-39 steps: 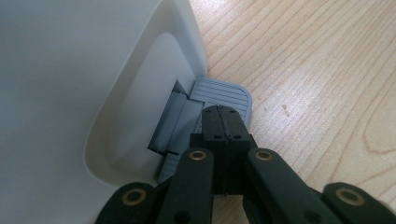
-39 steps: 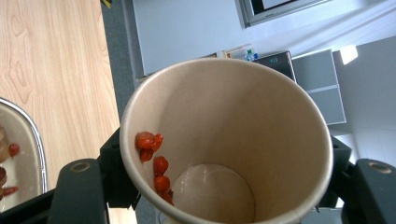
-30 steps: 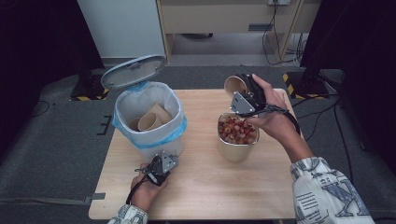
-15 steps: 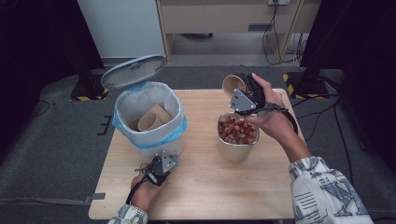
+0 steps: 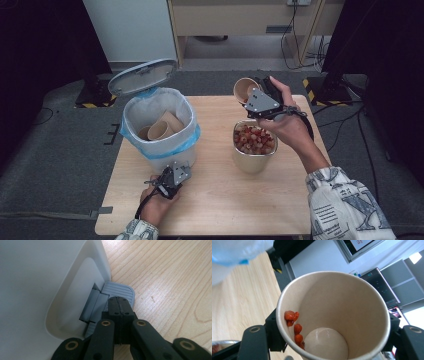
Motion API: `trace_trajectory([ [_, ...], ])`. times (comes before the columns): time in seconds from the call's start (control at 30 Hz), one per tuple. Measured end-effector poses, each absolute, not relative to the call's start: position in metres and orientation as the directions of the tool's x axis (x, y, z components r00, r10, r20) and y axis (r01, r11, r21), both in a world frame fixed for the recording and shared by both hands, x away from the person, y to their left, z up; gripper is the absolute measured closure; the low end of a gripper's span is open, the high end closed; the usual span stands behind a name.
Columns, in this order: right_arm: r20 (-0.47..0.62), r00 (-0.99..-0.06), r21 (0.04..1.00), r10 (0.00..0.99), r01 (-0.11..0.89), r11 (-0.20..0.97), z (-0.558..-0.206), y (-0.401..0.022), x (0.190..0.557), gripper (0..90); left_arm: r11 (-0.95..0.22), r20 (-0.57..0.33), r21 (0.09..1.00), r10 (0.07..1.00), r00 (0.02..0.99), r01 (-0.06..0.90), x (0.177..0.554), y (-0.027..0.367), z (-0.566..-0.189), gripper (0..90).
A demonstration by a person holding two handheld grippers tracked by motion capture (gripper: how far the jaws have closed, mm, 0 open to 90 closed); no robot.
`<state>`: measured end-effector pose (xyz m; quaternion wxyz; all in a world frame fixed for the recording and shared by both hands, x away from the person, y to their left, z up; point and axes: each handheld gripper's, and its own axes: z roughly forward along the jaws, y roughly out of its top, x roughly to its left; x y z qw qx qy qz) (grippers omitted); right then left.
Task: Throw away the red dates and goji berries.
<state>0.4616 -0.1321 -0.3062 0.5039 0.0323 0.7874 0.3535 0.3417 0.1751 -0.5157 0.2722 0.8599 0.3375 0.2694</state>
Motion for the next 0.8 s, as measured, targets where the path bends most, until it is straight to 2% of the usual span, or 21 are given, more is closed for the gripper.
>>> trace_trajectory([
  [0.47,-0.633,-0.595,0.728,0.496,-0.24,0.642,-0.304,-0.124,0.465,29.1,-0.624,0.279,0.65,0.727,0.627,0.434,0.342,0.175,-0.516,89.9],
  [0.8,-0.568,-0.639,0.779,0.519,-0.215,0.589,-0.304,-0.117,0.467,29.1,-0.623,0.278,0.65,0.727,0.628,0.434,0.342,0.175,-0.516,89.9],
])
